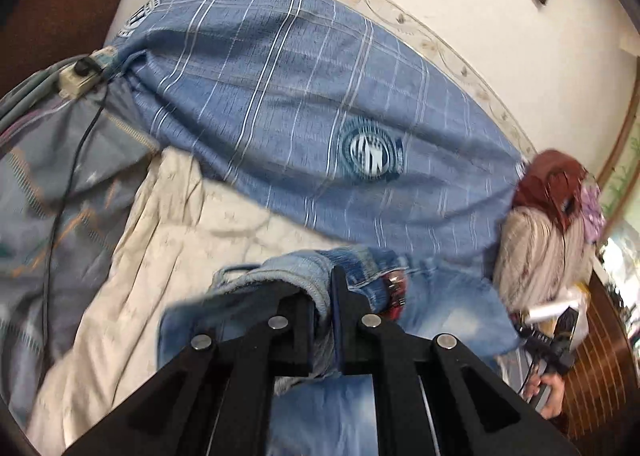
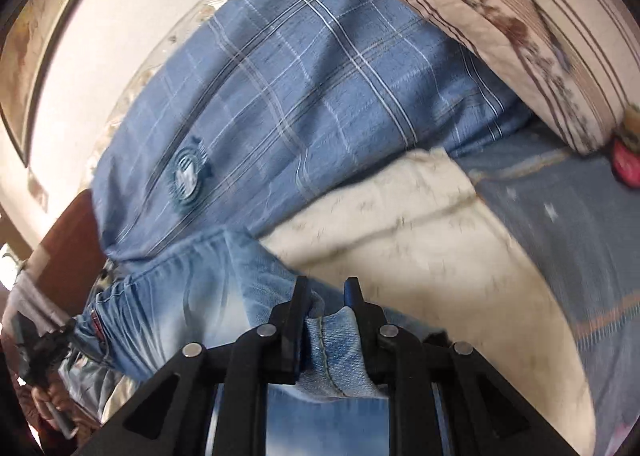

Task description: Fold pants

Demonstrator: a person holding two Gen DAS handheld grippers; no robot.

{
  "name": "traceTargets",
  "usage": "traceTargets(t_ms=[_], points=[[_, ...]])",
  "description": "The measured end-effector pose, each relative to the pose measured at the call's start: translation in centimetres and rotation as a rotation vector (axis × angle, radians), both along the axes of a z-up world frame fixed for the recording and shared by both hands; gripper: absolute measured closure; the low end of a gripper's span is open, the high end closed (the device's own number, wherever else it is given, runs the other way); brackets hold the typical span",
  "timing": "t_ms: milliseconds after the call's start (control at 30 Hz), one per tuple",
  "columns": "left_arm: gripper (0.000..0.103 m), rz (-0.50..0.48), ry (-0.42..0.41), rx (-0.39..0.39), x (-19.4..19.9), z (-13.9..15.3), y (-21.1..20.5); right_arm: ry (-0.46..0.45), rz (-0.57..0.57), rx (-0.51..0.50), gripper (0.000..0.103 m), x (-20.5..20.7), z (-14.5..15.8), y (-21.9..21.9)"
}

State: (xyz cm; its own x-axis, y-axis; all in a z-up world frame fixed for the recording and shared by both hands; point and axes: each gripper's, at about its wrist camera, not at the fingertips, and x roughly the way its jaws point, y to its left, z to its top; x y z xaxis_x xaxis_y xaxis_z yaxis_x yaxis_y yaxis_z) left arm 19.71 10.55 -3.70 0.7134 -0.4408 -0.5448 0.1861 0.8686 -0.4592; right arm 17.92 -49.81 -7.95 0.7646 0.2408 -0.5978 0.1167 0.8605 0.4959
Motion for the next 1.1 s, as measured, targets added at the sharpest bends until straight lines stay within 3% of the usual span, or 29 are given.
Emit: traceTargets(t_ms=[133,300,500,533,633,667,767,933,1000,1067,1100], points=[[0.095,-0.018,0.065,0.044,-3.7,-3.3,0.9,0.037,-0.005,-0.066,0.085,-5.4,-1.0,0.7],[0.095,-0.021,0.214,0.041,-5.9,-8.3,2.5,0.132,-0.039,0.023,0.079,-11.4,-3.8,-0.4],[0.094,-0.024,0.287,0.072,-7.6,-10.9,2.9,0.014,-0.213,0.27,0.078,-17.2,-4.5,-4.8],[0.094,-0.024,0.288,0.08,-7.8,-11.0,2.8,-0.011,-0.223,0.293,0.074,-17.6,-4.3,-5.1],[0.093,-0.024,0.286,0.097,-8.1,-10.9,2.5,-0.013,-0.224,0.302,0.032,-16.8,-3.6,-4.2],[0.093,-0.023,0.289,0.099,-8.2,-10.9,2.5,-0.012,-0.215,0.301,0.031,-15.9,-3.4,-3.6],[0.093,-0.02,0.312,0.095,-8.5,-11.2,2.7,0.019,-0.182,0.299,0.031,-13.0,-3.3,-2.7],[0.093,-0.015,0.33,0.1,-9.4,-11.7,3.0,0.179,-0.212,0.273,0.033,-7.4,-5.5,-2.8],[0.093,-0.015,0.34,0.108,-9.6,-11.9,3.1,0.229,-0.223,0.284,0.043,-6.4,-7.1,-2.6],[0.092,-0.014,0.351,0.116,-9.8,-12.2,3.3,0.223,-0.183,0.288,0.066,-6.4,-7.4,-2.0],[0.092,-0.013,0.357,0.119,-9.8,-12.4,3.3,0.202,-0.167,0.261,0.07,-6.4,-7.0,-1.5]])
